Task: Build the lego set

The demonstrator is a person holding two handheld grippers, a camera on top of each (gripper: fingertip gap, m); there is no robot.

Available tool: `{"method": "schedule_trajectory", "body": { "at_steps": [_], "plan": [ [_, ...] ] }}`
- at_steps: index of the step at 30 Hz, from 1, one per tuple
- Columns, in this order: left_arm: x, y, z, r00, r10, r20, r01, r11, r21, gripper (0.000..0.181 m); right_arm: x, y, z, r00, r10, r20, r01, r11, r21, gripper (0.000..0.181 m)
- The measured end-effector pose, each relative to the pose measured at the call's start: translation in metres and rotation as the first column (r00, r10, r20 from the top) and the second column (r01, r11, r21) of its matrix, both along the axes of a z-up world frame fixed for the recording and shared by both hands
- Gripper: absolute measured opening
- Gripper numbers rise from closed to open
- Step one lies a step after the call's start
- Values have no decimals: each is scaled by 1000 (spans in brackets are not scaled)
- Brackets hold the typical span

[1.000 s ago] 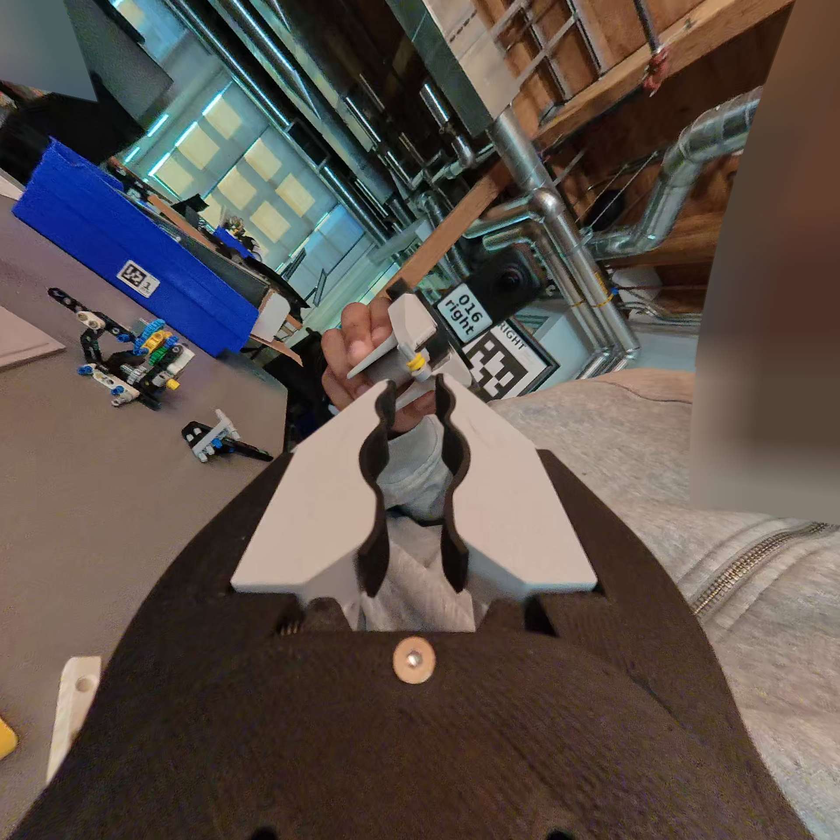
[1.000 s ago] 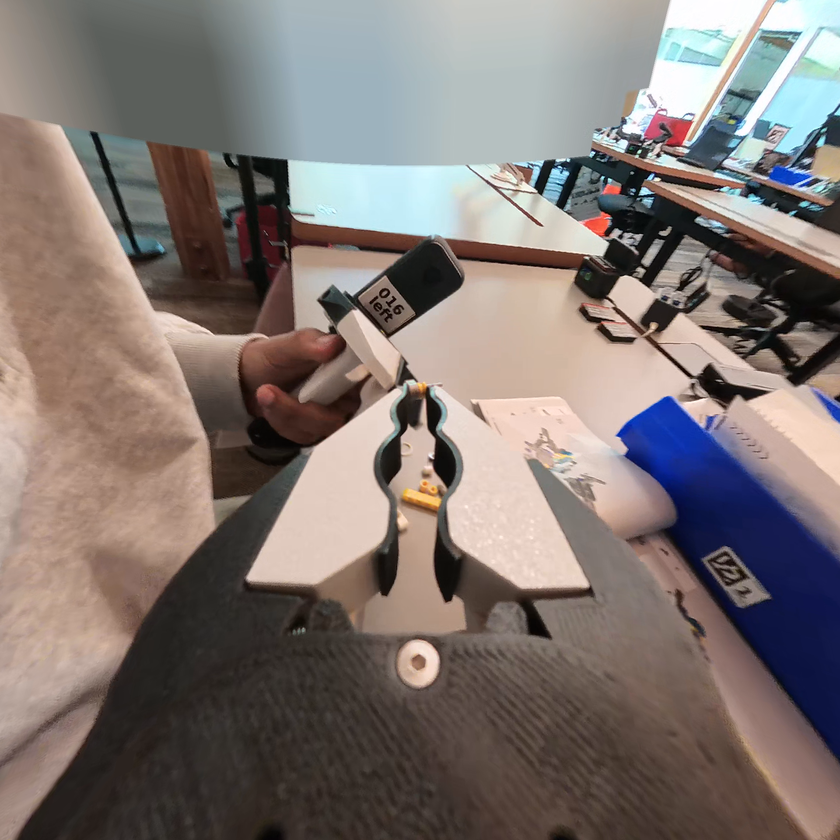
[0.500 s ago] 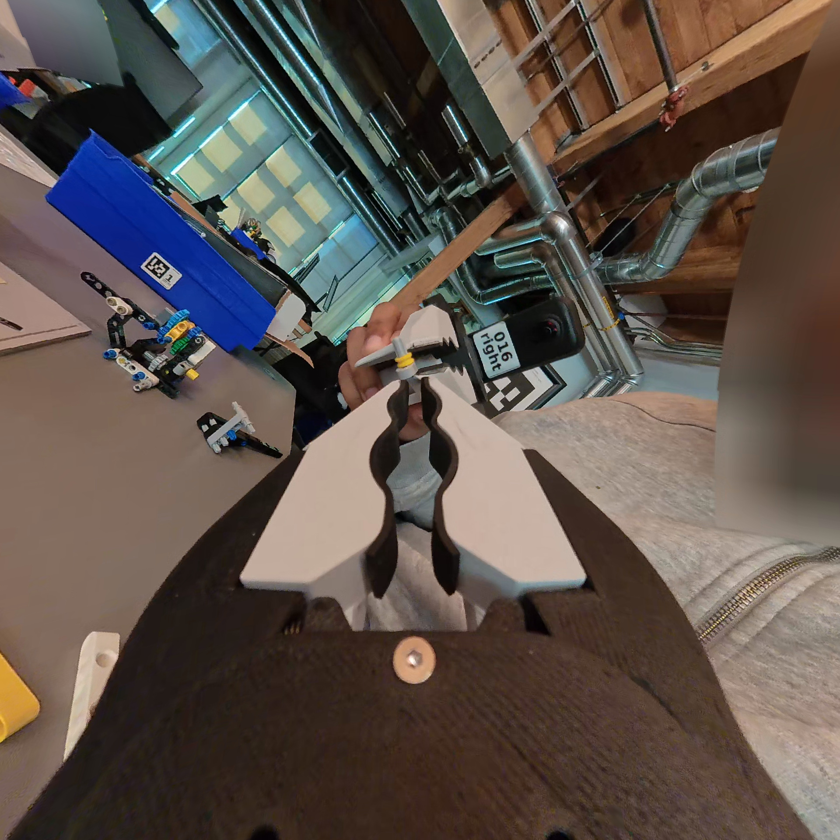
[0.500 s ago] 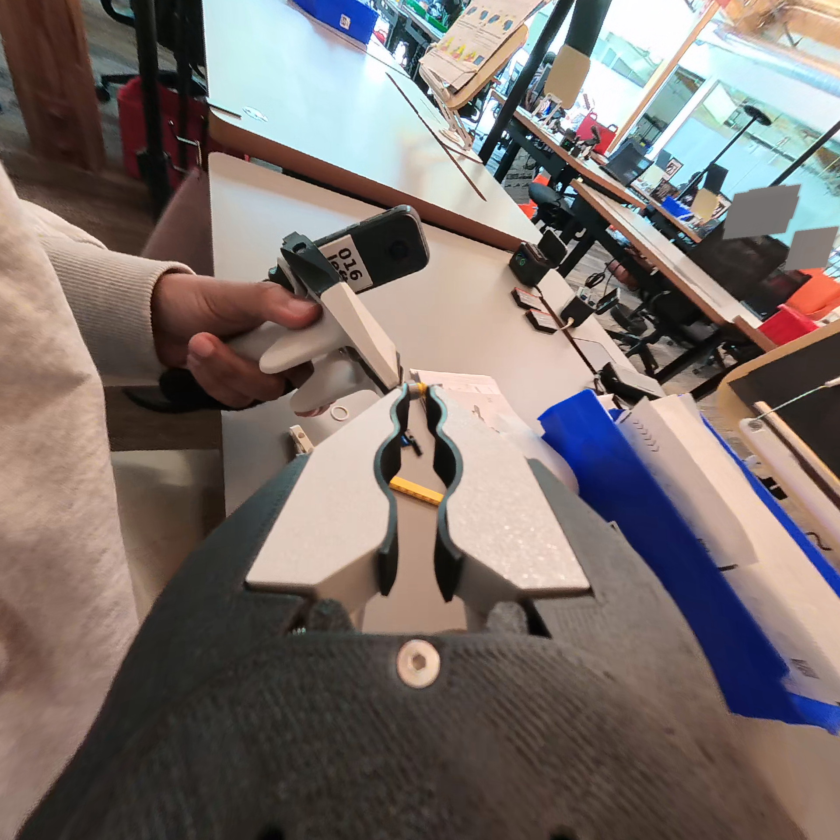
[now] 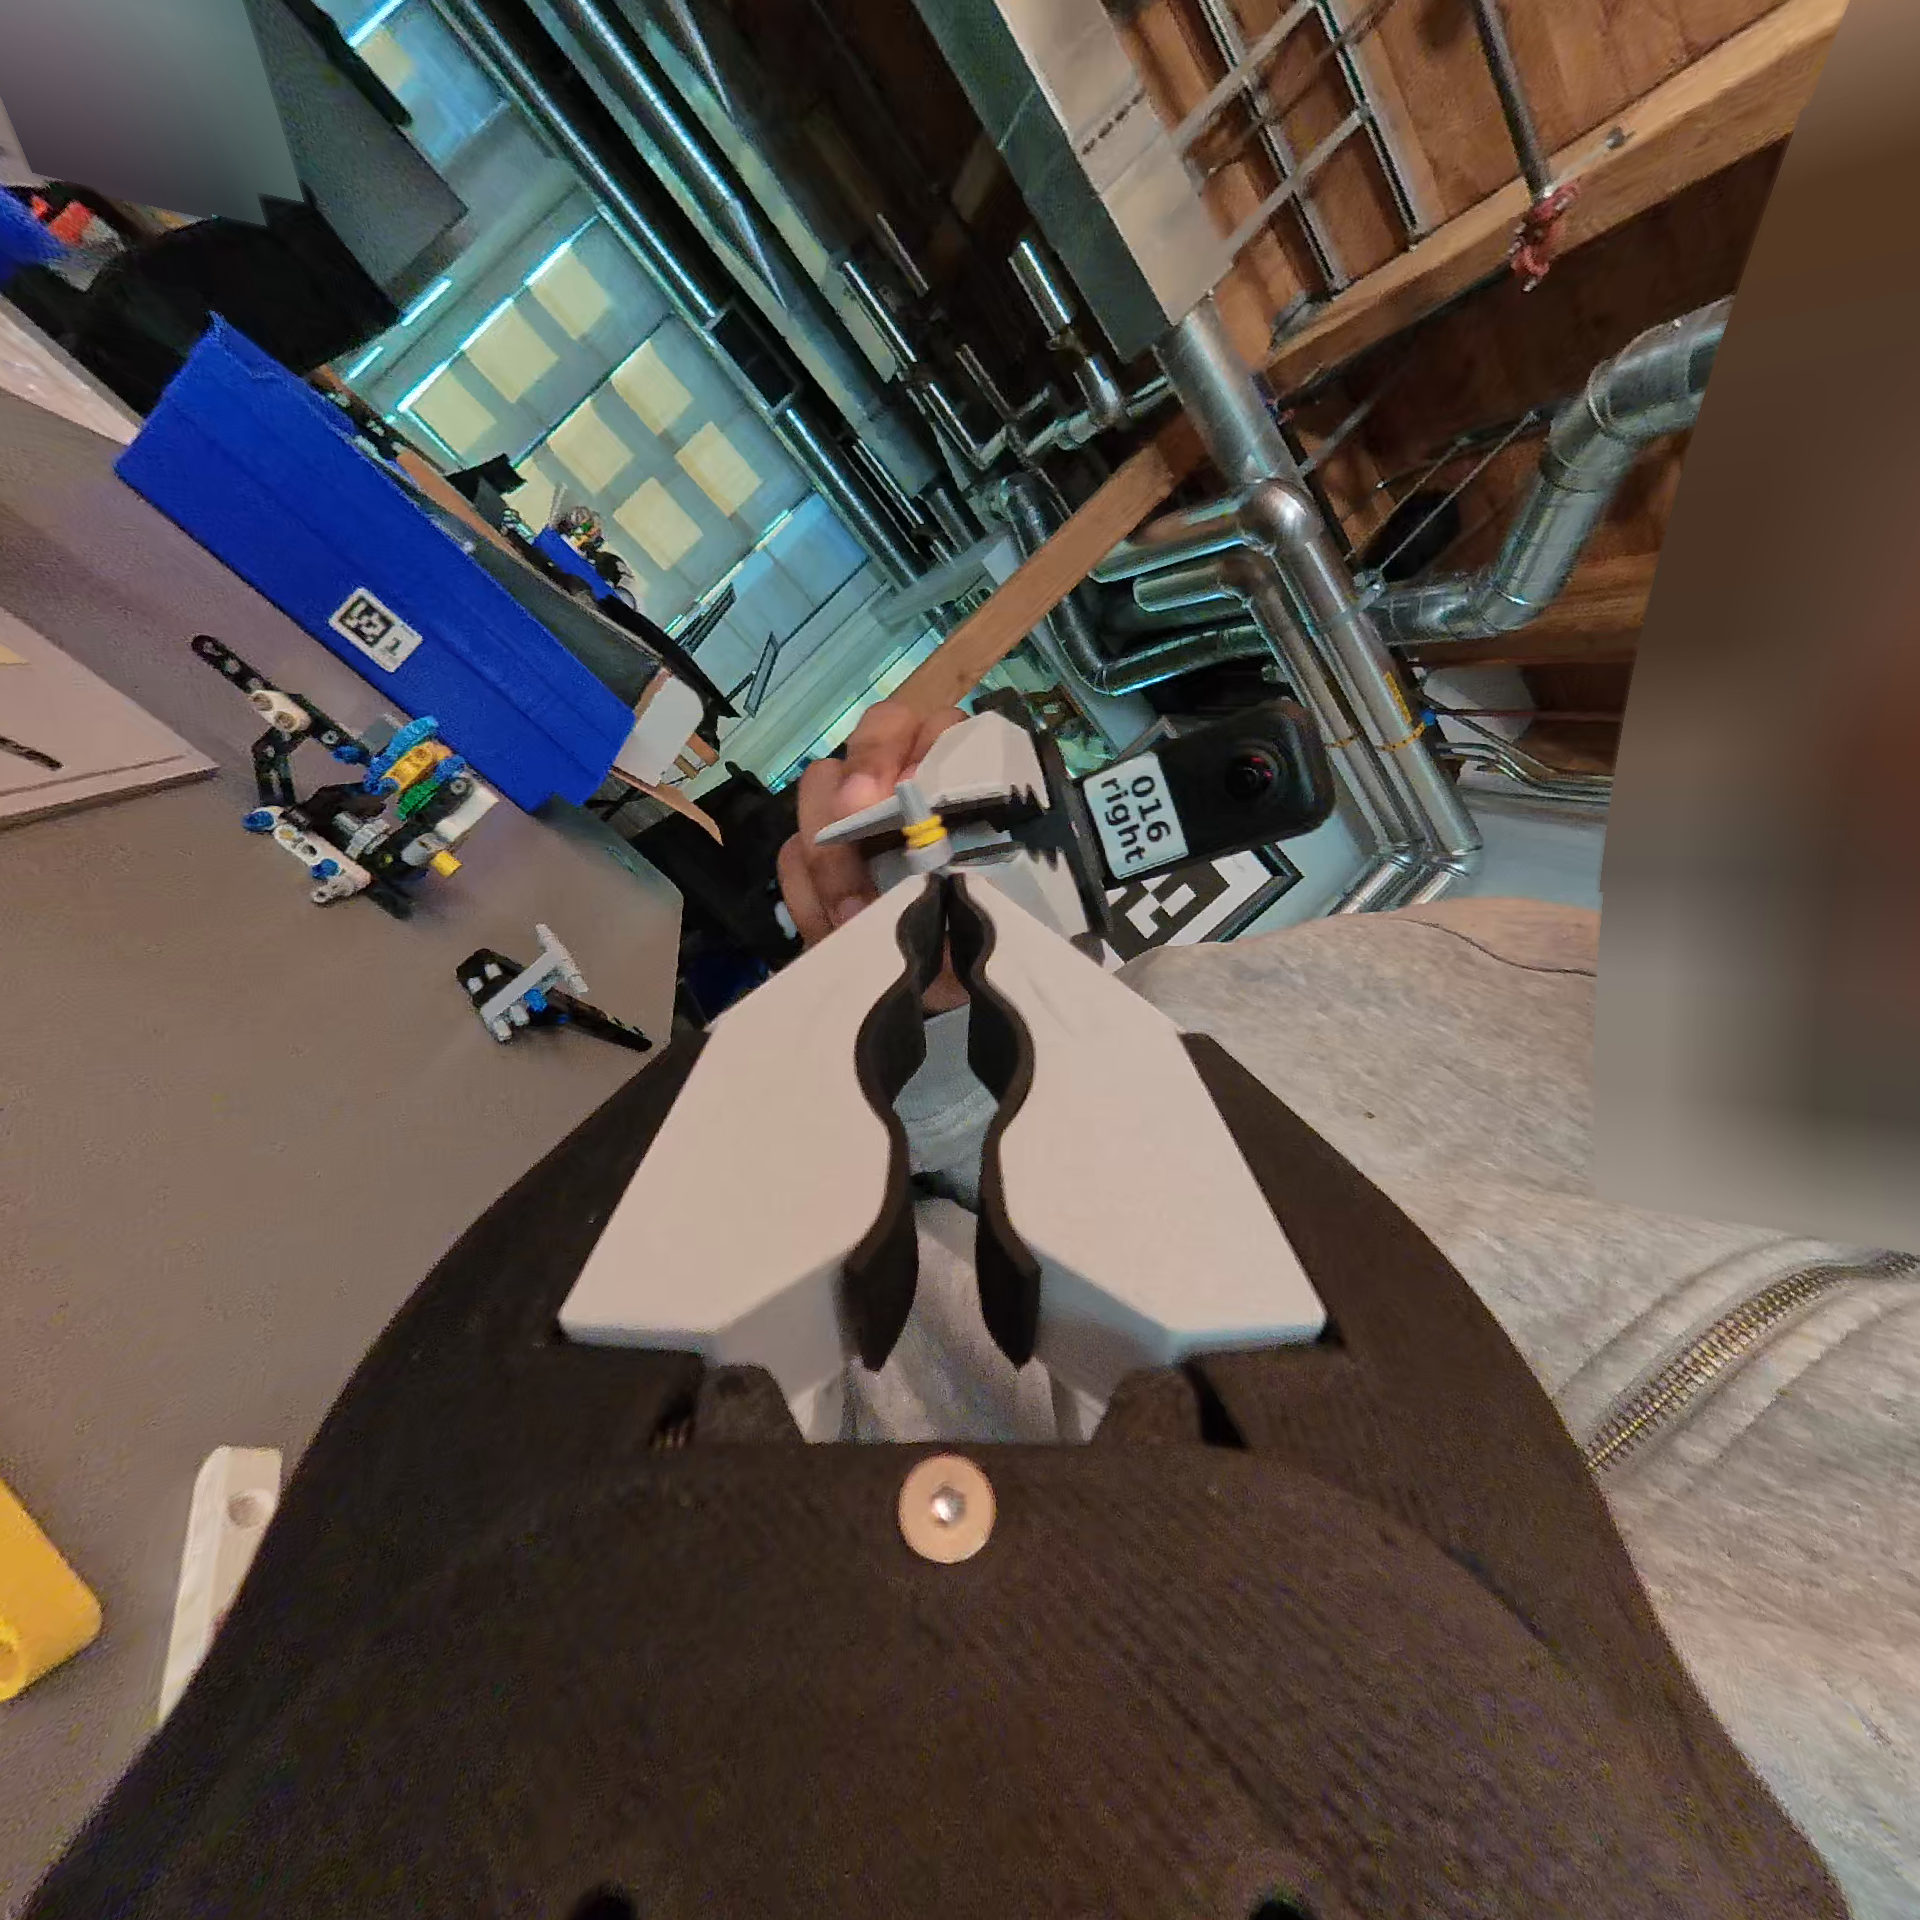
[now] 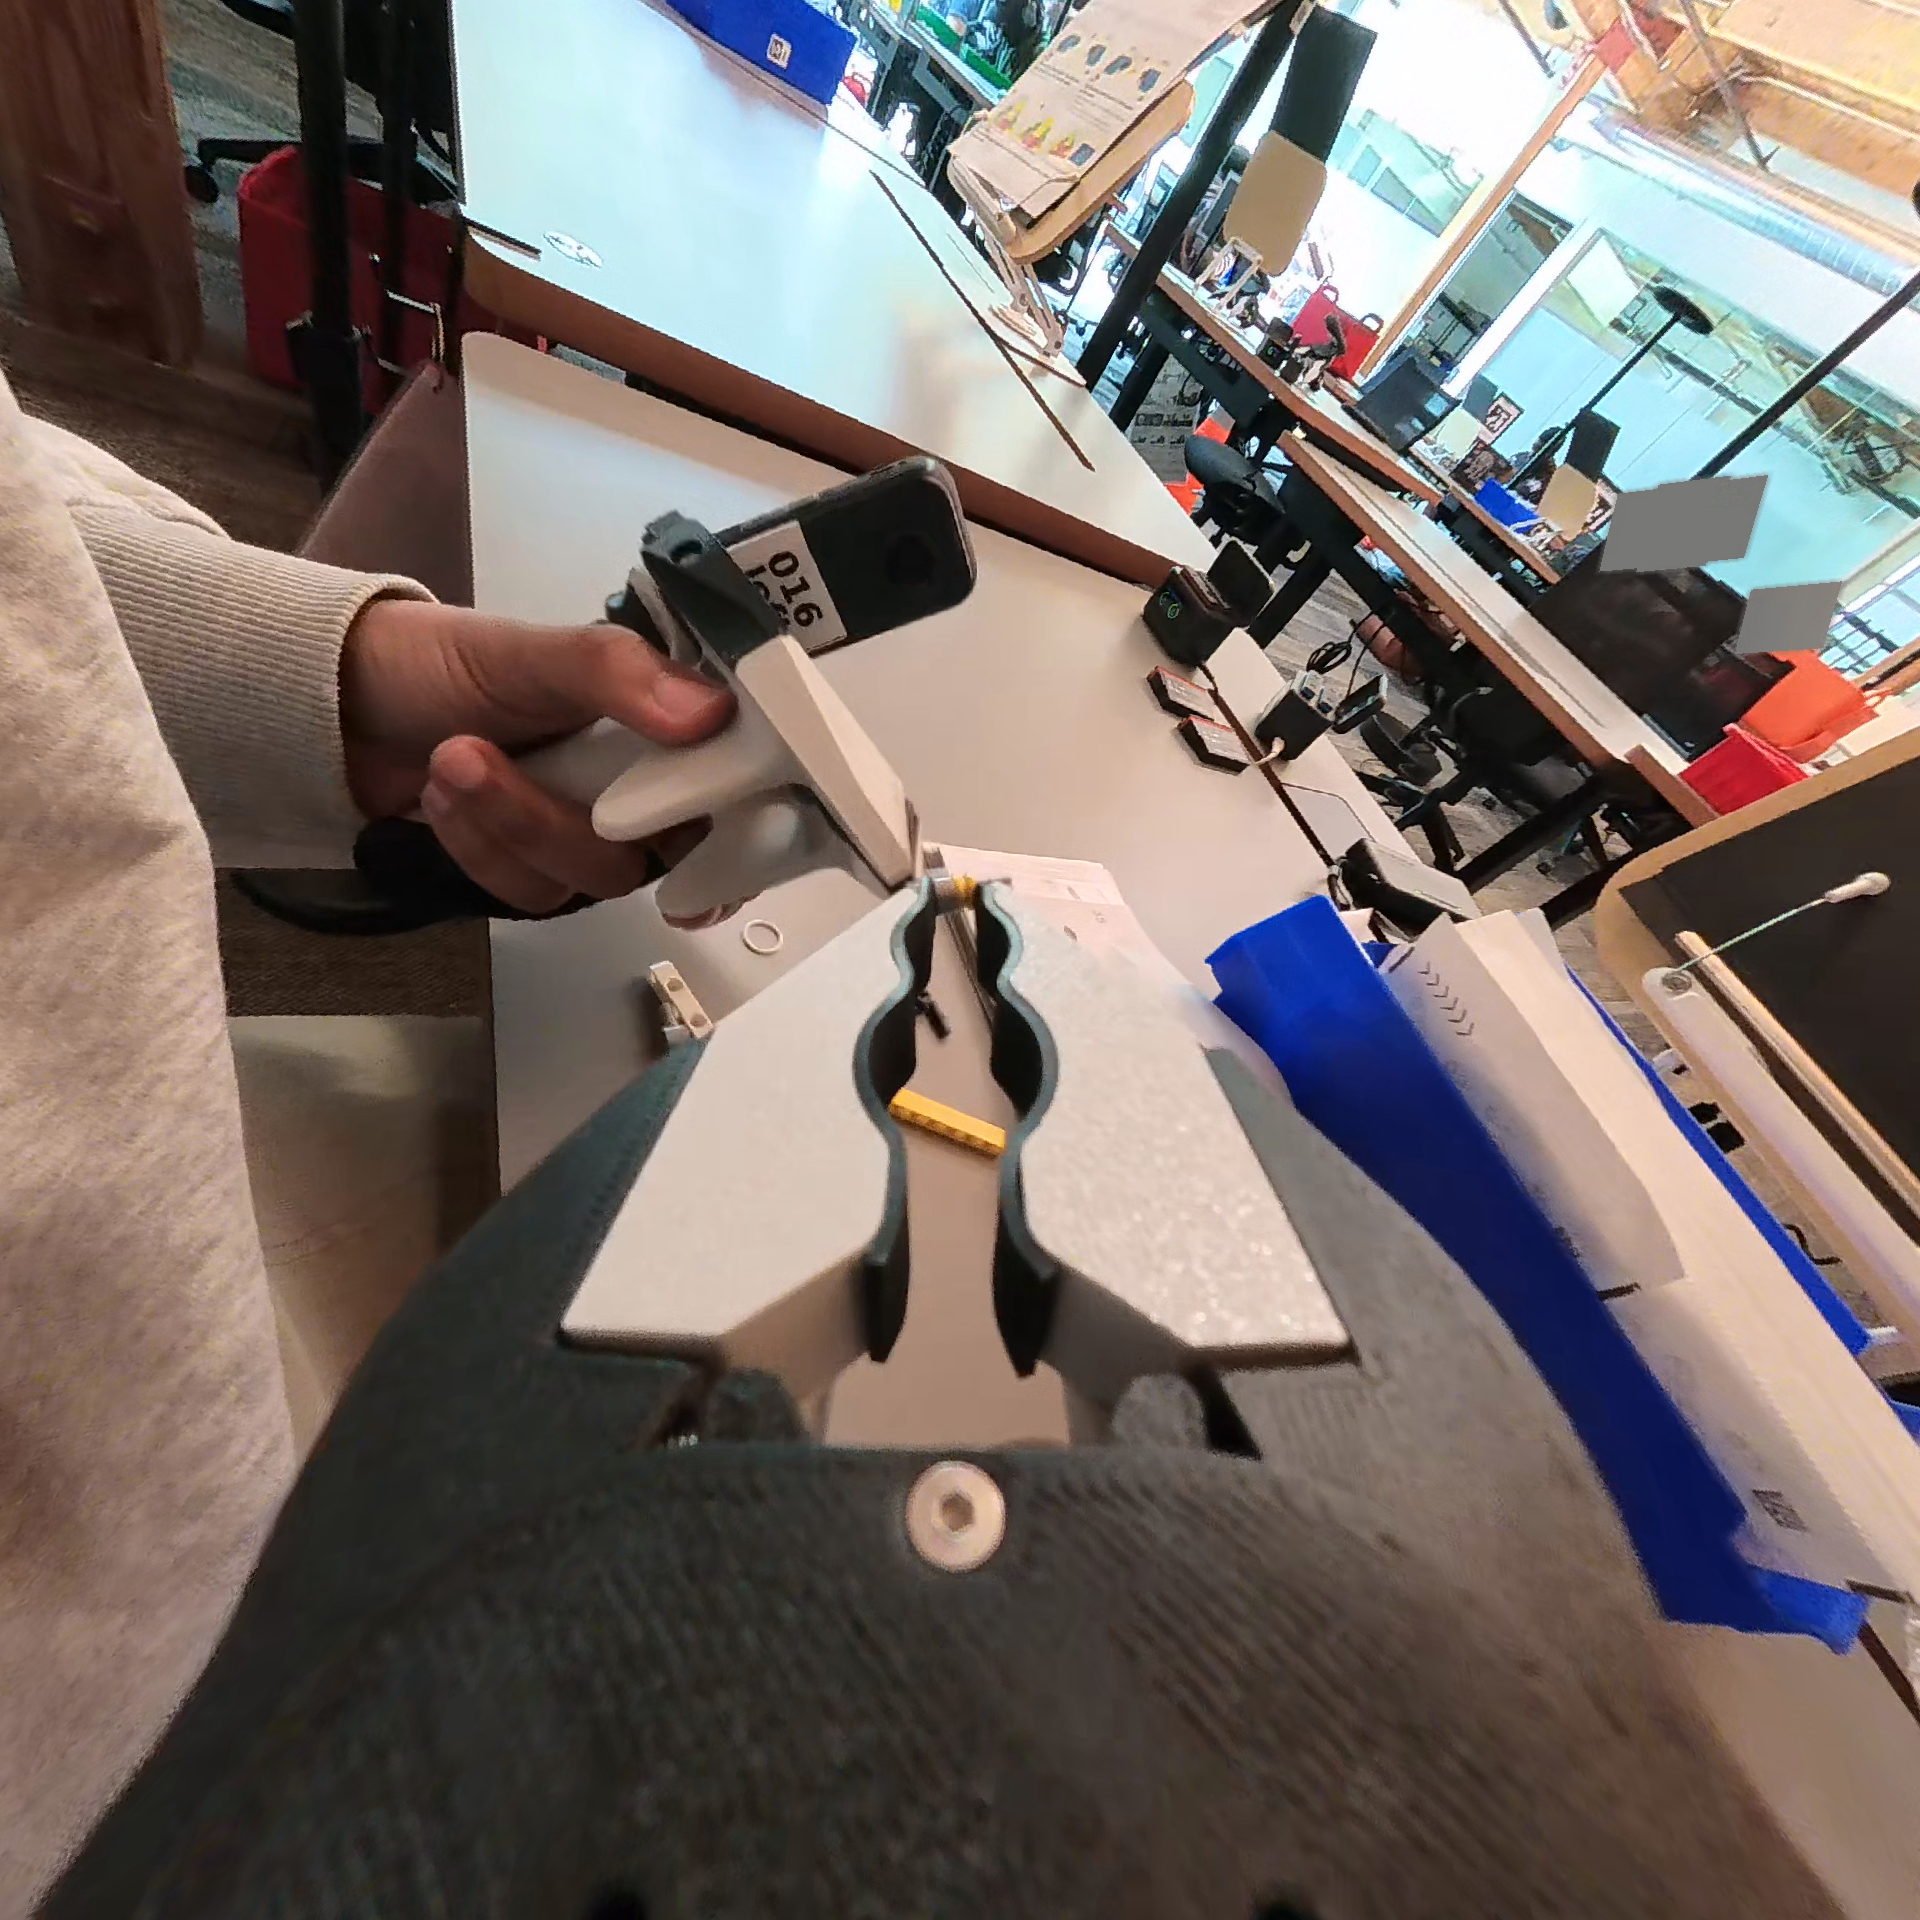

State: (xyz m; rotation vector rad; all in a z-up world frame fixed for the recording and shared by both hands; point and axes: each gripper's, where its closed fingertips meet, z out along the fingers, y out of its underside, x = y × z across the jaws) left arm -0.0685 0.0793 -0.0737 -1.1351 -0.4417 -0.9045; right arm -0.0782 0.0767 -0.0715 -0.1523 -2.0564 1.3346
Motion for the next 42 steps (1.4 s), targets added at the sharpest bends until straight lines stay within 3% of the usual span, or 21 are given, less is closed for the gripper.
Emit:
{"method": "schedule_trajectory", "body": {
  "at_steps": [13, 42],
  "plan": [
    [-2, 2, -3, 999, -15, 49, 15, 1000, 3, 7, 1, -2, -1, 1000, 2, -14, -2, 1000, 5, 6],
    [-2, 1, -1, 1000, -4, 28, 4, 1000, 4, 0, 2, -4, 2, 1000, 15, -11, -15, 1000, -17, 6]
  ]
}}
